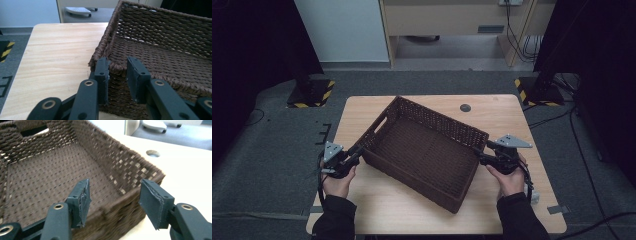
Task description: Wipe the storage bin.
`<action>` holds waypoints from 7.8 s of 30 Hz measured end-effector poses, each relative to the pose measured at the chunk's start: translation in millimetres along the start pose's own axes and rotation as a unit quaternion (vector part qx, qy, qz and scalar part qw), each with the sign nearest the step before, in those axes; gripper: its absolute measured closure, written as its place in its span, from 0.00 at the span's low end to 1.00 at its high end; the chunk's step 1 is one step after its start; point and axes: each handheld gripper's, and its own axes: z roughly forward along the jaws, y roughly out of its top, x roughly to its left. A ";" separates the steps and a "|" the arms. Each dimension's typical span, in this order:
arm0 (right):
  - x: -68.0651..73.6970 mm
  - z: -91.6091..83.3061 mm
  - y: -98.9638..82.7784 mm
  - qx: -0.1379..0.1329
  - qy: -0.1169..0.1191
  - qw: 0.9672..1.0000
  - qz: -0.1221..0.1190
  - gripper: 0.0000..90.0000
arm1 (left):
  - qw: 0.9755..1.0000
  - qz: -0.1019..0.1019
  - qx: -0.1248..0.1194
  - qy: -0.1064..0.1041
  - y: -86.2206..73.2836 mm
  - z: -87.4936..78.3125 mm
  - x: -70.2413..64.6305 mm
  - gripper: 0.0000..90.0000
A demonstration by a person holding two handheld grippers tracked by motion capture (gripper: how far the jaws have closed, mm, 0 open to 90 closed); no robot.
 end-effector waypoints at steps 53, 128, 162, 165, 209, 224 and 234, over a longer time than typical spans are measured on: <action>-7.3 -4.3 -7.3 0.011 -0.013 1.000 -0.007 0.60 | 0.998 0.015 0.002 -0.061 1.6 5.0 -39.4 0.62; 14.0 -5.6 -10.7 0.025 0.038 0.997 -0.055 0.78 | 0.997 0.031 0.031 -0.071 0.4 22.3 -69.0 0.49; 27.8 -2.3 2.2 -0.010 0.059 0.997 -0.054 0.74 | 0.996 0.041 0.048 -0.058 0.9 32.8 -65.5 0.53; 27.8 6.7 2.5 -0.003 0.061 0.997 -0.054 0.74 | 0.996 0.042 0.045 -0.056 1.4 38.0 -61.0 0.55; 58.2 13.0 -5.3 0.002 0.069 0.996 -0.051 0.76 | 0.996 0.017 0.043 -0.073 1.5 44.1 -45.5 0.70; 25.7 -12.9 9.4 -0.048 0.044 0.998 -0.017 0.59 | 0.996 0.039 0.040 -0.072 2.0 45.8 -54.6 0.72; -8.6 -27.4 1.5 -0.041 -0.001 0.999 -0.004 0.49 | 0.995 0.048 0.044 -0.081 2.1 46.8 -64.6 0.72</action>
